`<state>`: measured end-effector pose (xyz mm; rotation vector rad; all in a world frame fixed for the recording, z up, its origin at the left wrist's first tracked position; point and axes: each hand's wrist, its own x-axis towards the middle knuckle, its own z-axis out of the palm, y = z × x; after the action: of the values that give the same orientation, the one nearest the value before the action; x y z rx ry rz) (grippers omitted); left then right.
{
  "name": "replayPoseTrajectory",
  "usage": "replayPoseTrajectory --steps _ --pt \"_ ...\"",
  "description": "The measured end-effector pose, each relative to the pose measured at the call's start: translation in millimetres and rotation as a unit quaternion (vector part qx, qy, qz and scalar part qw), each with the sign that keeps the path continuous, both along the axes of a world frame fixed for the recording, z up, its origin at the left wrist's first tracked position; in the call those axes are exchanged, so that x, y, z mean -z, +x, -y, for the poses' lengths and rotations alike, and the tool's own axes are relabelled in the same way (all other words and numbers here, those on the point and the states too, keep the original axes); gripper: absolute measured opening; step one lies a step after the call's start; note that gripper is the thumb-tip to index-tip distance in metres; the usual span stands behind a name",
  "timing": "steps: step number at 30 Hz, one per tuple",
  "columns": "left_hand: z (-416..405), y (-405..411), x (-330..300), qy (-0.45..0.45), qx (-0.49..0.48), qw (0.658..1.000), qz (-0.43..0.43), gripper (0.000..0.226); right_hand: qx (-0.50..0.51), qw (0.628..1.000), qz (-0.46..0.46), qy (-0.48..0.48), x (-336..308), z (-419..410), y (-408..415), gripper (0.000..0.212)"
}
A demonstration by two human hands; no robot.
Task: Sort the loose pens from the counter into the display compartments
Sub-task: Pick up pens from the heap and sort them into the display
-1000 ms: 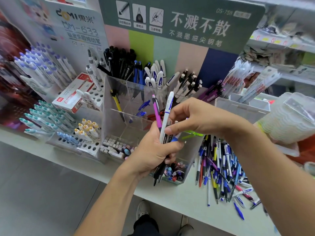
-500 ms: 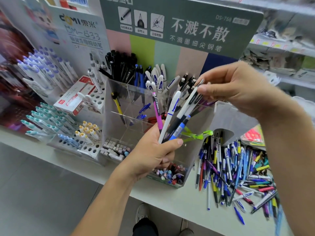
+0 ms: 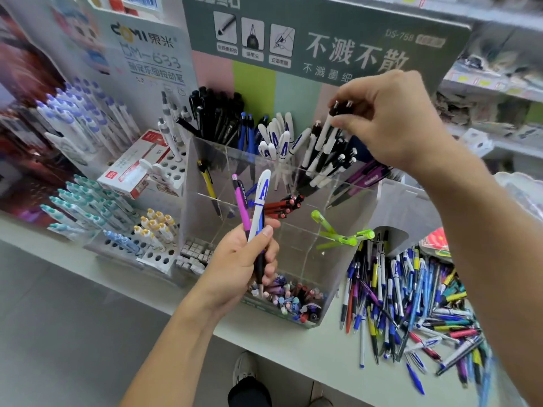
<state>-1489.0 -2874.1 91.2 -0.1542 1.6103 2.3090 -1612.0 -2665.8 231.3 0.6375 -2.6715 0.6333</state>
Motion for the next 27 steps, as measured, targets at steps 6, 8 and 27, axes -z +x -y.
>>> replayPoseTrajectory --steps 6,8,27 --pt "14 4 -3 0.099 0.052 0.992 0.06 0.033 -0.044 0.998 0.022 0.05 -8 -2 -5 0.016" --pt "14 4 -3 0.146 0.062 0.984 0.075 0.03 -0.038 0.994 0.072 0.073 -8 -4 -7 0.016" --pt "9 4 -8 0.103 0.006 0.994 0.019 0.029 0.051 0.989 0.087 0.106 13 -11 4 0.029"
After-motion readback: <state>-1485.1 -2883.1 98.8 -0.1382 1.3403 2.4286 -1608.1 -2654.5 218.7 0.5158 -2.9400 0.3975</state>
